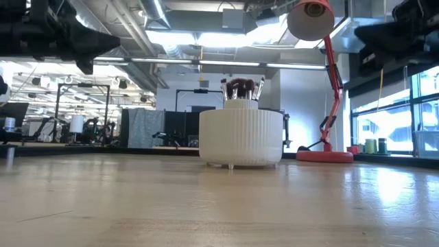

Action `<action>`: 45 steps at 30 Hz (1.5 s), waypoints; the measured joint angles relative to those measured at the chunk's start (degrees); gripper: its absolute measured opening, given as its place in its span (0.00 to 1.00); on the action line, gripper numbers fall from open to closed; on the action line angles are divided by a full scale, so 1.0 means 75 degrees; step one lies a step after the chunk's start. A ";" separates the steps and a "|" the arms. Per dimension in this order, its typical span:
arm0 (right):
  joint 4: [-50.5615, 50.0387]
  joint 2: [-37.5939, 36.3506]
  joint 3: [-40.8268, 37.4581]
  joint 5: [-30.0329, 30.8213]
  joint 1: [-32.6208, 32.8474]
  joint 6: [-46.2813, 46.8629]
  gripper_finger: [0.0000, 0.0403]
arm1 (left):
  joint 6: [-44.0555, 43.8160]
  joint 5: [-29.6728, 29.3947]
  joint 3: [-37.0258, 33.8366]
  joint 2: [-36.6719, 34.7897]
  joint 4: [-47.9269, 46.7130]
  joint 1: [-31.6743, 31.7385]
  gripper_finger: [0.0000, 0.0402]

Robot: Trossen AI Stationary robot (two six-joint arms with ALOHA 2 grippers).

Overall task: Put items in baskets/containers
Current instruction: Return to Home Position

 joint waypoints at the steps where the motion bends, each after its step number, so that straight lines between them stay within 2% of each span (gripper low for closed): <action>1: 0.0214 0.0008 -0.0173 0.0039 0.0000 -0.0003 0.01 | -0.0005 -0.0002 -0.0113 -0.0054 0.0092 0.0001 0.01; 4: 0.0297 0.0012 -0.0314 0.0382 -0.0034 -0.0056 0.01 | -0.0032 -0.0001 -0.0215 -0.0248 0.0191 0.0001 0.02; 8: 0.0270 0.0009 -0.0311 0.0195 -0.0115 -0.0085 0.01 | 0.0216 0.0121 -0.0221 -0.0505 0.0126 0.0001 0.01; 16: 0.0166 0.0009 -0.0311 0.0135 -0.0353 -0.0064 0.01 | 0.0822 0.1036 -0.0227 -0.0764 -0.0728 0.0001 0.01; 25: 0.0182 0.0009 -0.0306 0.0123 -0.0353 -0.0273 0.01 | 0.0941 0.1014 -0.0270 -0.0767 -0.0645 0.0001 0.01; 37: -0.0553 0.0009 -0.0300 0.0332 -0.0361 -0.0466 0.01 | 0.0938 0.1138 -0.0270 -0.0768 -0.0884 0.0001 0.02; 45: -0.0657 -0.0343 -0.0299 0.0219 -0.0757 -0.0554 0.01 | 0.0711 0.1146 -0.0270 -0.0770 -0.0760 0.0001 0.00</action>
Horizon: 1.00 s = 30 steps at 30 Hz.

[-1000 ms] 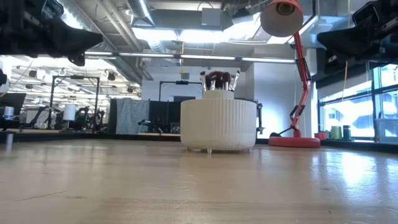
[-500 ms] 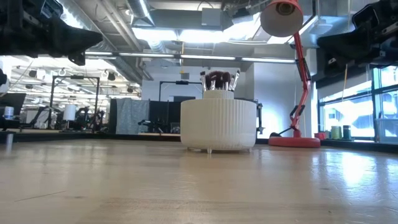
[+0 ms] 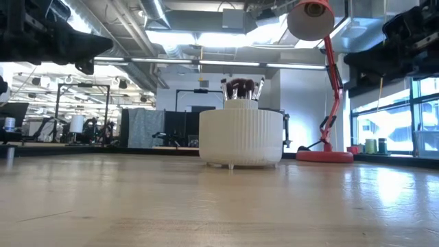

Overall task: Put items in baskets/containers
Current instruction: Return to Home Position

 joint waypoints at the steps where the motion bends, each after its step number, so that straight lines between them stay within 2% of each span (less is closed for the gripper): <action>1: -0.0102 -0.0083 0.0001 -0.0122 -0.0076 0.0026 0.01 | 0.0030 0.0000 0.0000 0.0000 -0.0009 0.0000 0.01; 12: -0.0193 -0.0232 -0.0001 -0.1216 -0.0608 0.0269 0.01 | 0.0079 0.0021 0.0000 0.0000 -0.0100 0.0000 0.00; 27: -0.0382 -0.0199 -0.0001 -0.1229 -0.0613 0.0223 0.02 | -0.0087 -0.0003 0.0000 0.0000 -0.0248 0.0000 0.02; 30: -0.0404 -0.0199 -0.0001 -0.0992 -0.0613 0.0236 0.04 | -0.0087 -0.0003 0.0000 0.0000 -0.0245 0.0000 0.02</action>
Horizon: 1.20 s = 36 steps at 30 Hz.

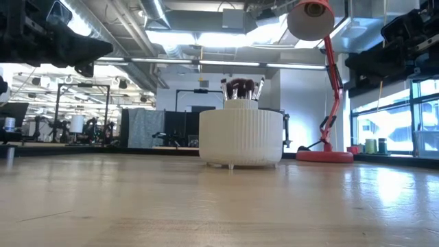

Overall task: Put items in baskets/containers
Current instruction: Return to Home Position

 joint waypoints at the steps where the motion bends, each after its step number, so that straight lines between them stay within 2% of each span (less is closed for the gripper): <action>1: 0.0000 0.0000 0.0000 0.0062 0.0000 -0.0003 0.05 | -0.0002 0.0000 0.0000 0.0000 0.0002 0.0000 0.02; 36: -0.0020 0.0000 0.0000 0.0102 0.0003 -0.0003 0.07 | -0.0003 -0.0003 0.0000 0.0000 0.0017 0.0000 0.02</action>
